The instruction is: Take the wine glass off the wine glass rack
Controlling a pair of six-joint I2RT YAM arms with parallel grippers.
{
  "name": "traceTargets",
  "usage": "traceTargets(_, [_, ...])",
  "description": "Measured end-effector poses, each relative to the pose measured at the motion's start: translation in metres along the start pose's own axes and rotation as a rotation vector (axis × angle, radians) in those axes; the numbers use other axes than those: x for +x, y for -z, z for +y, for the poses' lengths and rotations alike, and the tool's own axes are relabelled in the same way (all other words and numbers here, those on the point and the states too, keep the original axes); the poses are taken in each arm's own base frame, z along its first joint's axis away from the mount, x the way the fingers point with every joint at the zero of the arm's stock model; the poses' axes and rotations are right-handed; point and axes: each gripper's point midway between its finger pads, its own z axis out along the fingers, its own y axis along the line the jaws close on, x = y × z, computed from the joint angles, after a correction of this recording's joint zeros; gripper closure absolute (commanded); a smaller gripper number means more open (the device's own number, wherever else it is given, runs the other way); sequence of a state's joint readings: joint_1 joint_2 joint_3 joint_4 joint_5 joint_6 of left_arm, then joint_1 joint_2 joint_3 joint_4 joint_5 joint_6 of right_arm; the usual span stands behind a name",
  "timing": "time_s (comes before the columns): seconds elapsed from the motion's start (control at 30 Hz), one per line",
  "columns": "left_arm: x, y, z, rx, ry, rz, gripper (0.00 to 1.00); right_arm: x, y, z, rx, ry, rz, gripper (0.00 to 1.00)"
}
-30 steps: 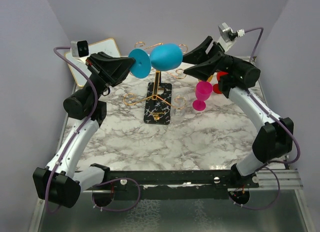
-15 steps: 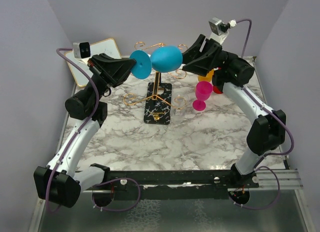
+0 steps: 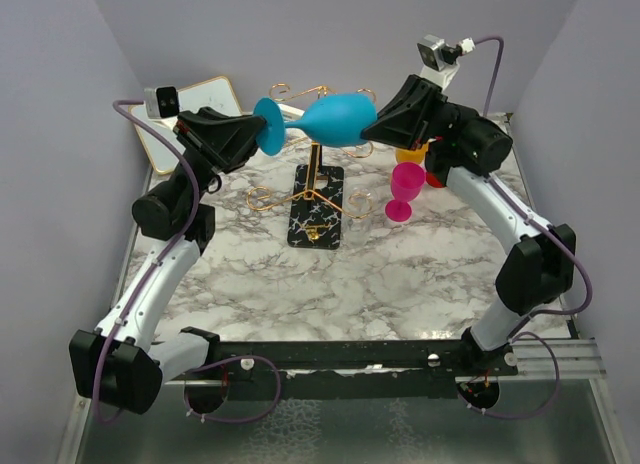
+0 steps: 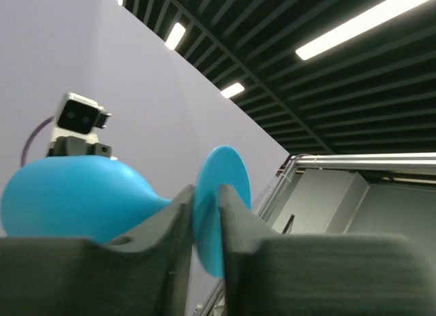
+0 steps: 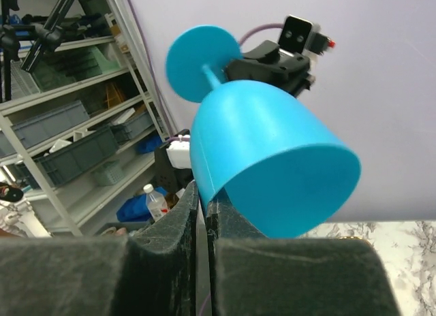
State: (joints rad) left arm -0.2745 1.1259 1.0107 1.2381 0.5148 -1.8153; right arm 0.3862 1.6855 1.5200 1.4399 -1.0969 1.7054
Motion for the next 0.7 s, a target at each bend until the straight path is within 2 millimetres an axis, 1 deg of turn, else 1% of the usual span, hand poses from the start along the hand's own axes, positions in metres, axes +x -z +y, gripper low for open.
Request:
traceTargets(0.03, [0.000, 0.000, 0.001, -0.003, 0.000, -0.002, 0.54, 0.000, 0.000, 0.002, -0.002, 0.004, 0.001, 0.99])
traceTargets(0.07, [0.000, 0.001, 0.005, -0.012, -0.004, -0.005, 0.48, -0.001, -0.001, 0.005, -0.004, 0.010, 0.002, 0.99])
traceTargets(0.2, [0.002, 0.011, 0.025, -0.074, 0.014, -0.014, 0.28, 0.002, -0.002, 0.020, -0.012, 0.051, 0.007, 0.99])
traceTargets(0.3, [0.005, 0.021, 0.038, -0.125, 0.009, -0.026, 0.24, 0.009, 0.001, 0.029, -0.007, 0.089, 0.018, 0.99])
traceTargets(0.37, [0.008, 0.030, 0.043, -0.160, -0.007, -0.037, 0.23, 0.015, 0.003, 0.041, -0.003, 0.144, 0.032, 0.99])
traceTargets(0.47, [0.011, 0.040, 0.044, -0.200, -0.055, -0.056, 0.24, 0.016, 0.002, 0.063, 0.019, 0.275, 0.048, 0.99])
traceTargets(0.5, [0.012, 0.043, 0.043, -0.210, -0.073, -0.059, 0.24, 0.011, 0.000, 0.074, 0.041, 0.333, 0.049, 0.99])
traceTargets(0.57, [0.012, 0.045, 0.037, -0.228, -0.124, -0.068, 0.24, -0.001, -0.004, 0.091, 0.090, 0.426, 0.030, 0.99])
traceTargets(0.63, [0.013, 0.048, 0.034, -0.252, -0.178, -0.071, 0.25, -0.026, -0.009, 0.113, 0.184, 0.555, -0.031, 0.99])
traceTargets(0.67, [0.012, 0.048, 0.033, -0.264, -0.202, -0.070, 0.26, -0.042, -0.009, 0.120, 0.246, 0.620, -0.071, 0.99])
traceTargets(0.7, [0.012, 0.048, 0.032, -0.284, -0.230, -0.069, 0.27, -0.055, -0.008, 0.122, 0.309, 0.653, -0.106, 0.99])
